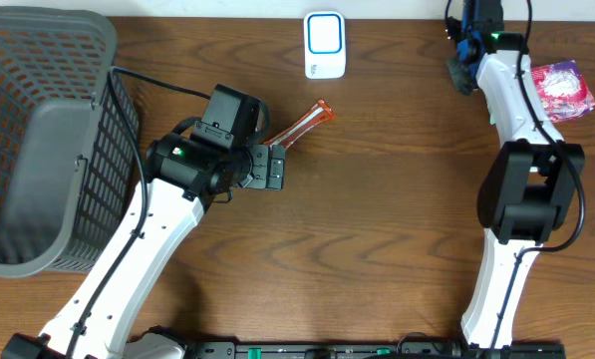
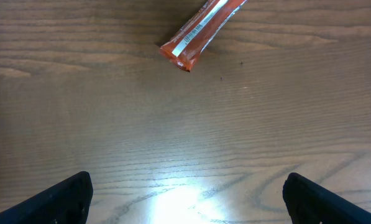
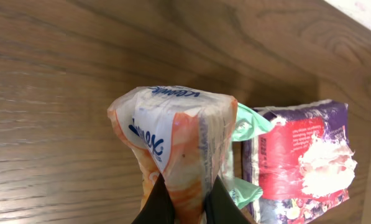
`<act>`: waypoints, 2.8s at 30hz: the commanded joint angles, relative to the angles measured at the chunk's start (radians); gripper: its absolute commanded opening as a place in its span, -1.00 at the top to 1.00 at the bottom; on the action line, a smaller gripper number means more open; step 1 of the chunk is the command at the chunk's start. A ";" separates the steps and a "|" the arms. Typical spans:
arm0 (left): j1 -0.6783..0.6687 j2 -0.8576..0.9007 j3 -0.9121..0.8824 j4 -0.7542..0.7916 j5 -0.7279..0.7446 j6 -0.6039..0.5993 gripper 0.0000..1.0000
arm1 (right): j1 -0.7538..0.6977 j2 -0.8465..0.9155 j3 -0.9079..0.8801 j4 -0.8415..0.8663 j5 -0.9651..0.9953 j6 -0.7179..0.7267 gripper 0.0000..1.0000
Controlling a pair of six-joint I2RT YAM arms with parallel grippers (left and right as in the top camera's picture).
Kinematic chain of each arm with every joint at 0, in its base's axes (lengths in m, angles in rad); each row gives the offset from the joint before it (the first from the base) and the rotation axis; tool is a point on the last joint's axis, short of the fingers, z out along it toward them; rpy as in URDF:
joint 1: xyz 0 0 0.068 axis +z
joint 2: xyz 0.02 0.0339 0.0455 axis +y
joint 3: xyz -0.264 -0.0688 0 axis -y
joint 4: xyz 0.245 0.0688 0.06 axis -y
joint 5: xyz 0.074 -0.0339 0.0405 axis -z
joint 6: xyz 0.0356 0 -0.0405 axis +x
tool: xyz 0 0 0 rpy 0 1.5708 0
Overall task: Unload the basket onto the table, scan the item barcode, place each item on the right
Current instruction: 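Carry the orange tissue pack to the far right and release it, then reach the right gripper to the red chocolate bar and grasp it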
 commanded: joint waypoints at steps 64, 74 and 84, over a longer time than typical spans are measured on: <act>0.004 0.003 0.004 -0.004 0.001 0.002 -0.96 | 0.599 -0.125 -0.436 0.360 -0.541 1.367 -0.72; 0.004 0.003 0.004 -0.005 0.001 0.002 -0.96 | 0.598 -0.103 -0.436 0.371 -0.495 1.356 -0.44; 0.004 0.003 0.004 -0.005 0.001 0.002 -0.96 | 0.613 -0.059 -0.436 0.395 -0.492 1.356 -0.46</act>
